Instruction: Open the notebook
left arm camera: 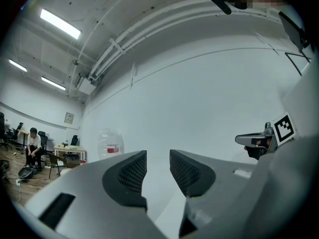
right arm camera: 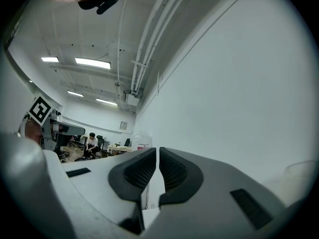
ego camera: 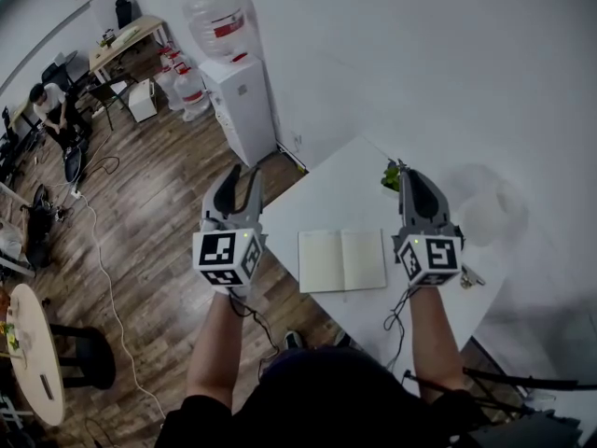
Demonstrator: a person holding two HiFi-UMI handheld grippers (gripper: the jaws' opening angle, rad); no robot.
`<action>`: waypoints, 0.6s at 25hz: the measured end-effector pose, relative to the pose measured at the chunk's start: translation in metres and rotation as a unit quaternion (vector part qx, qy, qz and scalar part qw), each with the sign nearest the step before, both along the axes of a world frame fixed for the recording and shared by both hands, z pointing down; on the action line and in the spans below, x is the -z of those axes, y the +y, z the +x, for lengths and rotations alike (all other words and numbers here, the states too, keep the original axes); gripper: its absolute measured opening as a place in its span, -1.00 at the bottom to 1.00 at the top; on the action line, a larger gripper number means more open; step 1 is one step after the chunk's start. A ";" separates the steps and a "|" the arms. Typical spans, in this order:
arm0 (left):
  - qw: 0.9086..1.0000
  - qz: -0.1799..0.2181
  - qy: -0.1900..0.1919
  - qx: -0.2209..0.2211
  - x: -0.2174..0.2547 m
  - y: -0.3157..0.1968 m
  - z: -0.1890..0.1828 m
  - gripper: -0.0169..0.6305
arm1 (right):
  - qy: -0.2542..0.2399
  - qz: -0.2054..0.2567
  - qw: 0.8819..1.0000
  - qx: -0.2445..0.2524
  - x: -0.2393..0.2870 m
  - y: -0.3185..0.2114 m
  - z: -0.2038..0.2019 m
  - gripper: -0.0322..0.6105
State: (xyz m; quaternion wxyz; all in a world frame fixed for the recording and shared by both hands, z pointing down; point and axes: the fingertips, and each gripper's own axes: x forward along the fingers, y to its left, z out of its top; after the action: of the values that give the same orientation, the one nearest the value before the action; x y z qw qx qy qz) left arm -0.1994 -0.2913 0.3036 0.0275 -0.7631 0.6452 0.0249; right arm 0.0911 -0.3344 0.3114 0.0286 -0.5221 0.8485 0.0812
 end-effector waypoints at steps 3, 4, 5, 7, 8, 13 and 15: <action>1.000 -0.003 0.001 -0.001 -0.001 0.000 0.000 -0.51 | 0.003 0.000 1.000 0.001 -0.001 0.001 -0.001 -0.84; 1.000 -0.004 0.001 -0.001 -0.001 0.000 0.000 -0.51 | 0.002 -0.001 1.000 0.001 -0.001 0.001 -0.001 -0.84; 1.000 -0.004 0.001 -0.002 -0.002 0.000 0.000 -0.51 | 0.001 -0.002 1.000 0.000 -0.002 0.001 -0.001 -0.84; 1.000 -0.004 0.000 -0.002 -0.003 -0.001 0.001 -0.51 | 0.000 -0.004 1.000 0.000 -0.003 -0.001 -0.001 -0.84; 1.000 -0.005 0.000 -0.002 -0.003 -0.002 0.001 -0.51 | 0.000 -0.004 1.000 0.000 -0.003 -0.002 -0.001 -0.84; 1.000 -0.011 0.002 -0.003 -0.007 -0.002 -0.001 -0.51 | 0.000 -0.010 1.000 -0.001 -0.005 -0.001 -0.003 -0.84; 1.000 -0.012 0.002 -0.004 -0.007 0.000 0.000 -0.51 | -0.001 -0.010 1.000 -0.002 -0.005 0.000 -0.002 -0.84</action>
State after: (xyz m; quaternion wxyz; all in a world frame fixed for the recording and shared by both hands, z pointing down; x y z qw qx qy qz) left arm -0.1996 -0.2915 0.3107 0.0173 -0.7656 0.6428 0.0191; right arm 0.0891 -0.3346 0.3168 0.0235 -0.5237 0.8485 0.0722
